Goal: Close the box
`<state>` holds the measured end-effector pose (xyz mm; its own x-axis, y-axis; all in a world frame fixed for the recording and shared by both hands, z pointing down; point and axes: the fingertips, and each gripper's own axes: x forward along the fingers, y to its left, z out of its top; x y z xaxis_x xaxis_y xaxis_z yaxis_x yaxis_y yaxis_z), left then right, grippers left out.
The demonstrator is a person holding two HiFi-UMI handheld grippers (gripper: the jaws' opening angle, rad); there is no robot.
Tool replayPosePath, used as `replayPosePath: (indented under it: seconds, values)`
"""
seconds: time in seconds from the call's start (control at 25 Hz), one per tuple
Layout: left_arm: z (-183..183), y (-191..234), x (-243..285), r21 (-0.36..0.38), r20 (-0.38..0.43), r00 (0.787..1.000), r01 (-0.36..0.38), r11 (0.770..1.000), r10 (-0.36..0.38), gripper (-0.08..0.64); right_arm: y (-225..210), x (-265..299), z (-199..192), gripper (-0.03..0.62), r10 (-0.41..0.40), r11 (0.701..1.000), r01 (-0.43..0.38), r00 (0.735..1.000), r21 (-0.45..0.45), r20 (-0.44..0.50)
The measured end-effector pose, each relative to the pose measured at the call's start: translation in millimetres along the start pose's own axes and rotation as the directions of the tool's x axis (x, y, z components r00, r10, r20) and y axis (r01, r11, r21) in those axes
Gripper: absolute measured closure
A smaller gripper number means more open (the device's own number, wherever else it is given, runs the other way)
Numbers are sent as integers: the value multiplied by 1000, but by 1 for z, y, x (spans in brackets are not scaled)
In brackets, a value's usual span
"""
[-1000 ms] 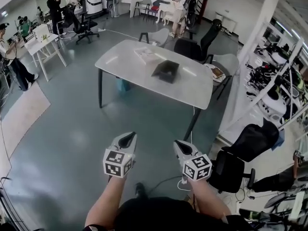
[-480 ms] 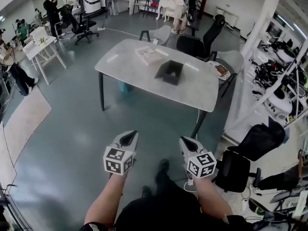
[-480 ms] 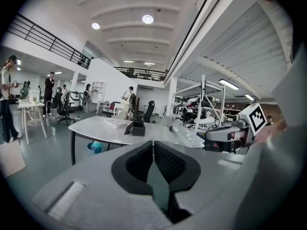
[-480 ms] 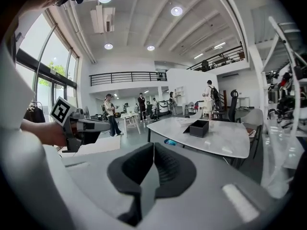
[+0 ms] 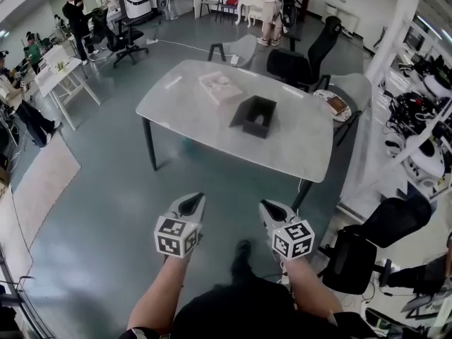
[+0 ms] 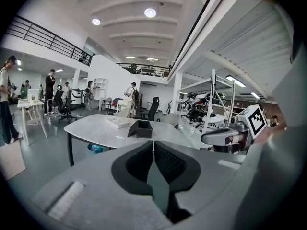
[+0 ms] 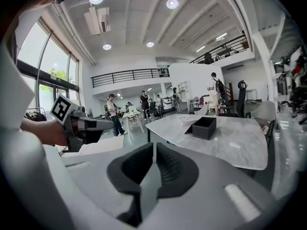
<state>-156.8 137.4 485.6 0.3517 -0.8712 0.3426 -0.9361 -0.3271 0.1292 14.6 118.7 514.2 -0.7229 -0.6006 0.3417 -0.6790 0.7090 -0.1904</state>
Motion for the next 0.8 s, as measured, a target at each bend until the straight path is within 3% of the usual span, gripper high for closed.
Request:
replayPosePath:
  seconds: [0.4, 0.8]
  values:
    - [58, 14, 127, 49, -31, 999, 8, 999, -6, 540, -108, 65, 45, 580, 26, 999, -27, 1000, 34, 12]
    - [84, 52, 202, 3, -5, 1000, 5, 1000, -5, 540, -172, 118, 65, 580, 11, 999, -9, 999, 45, -34]
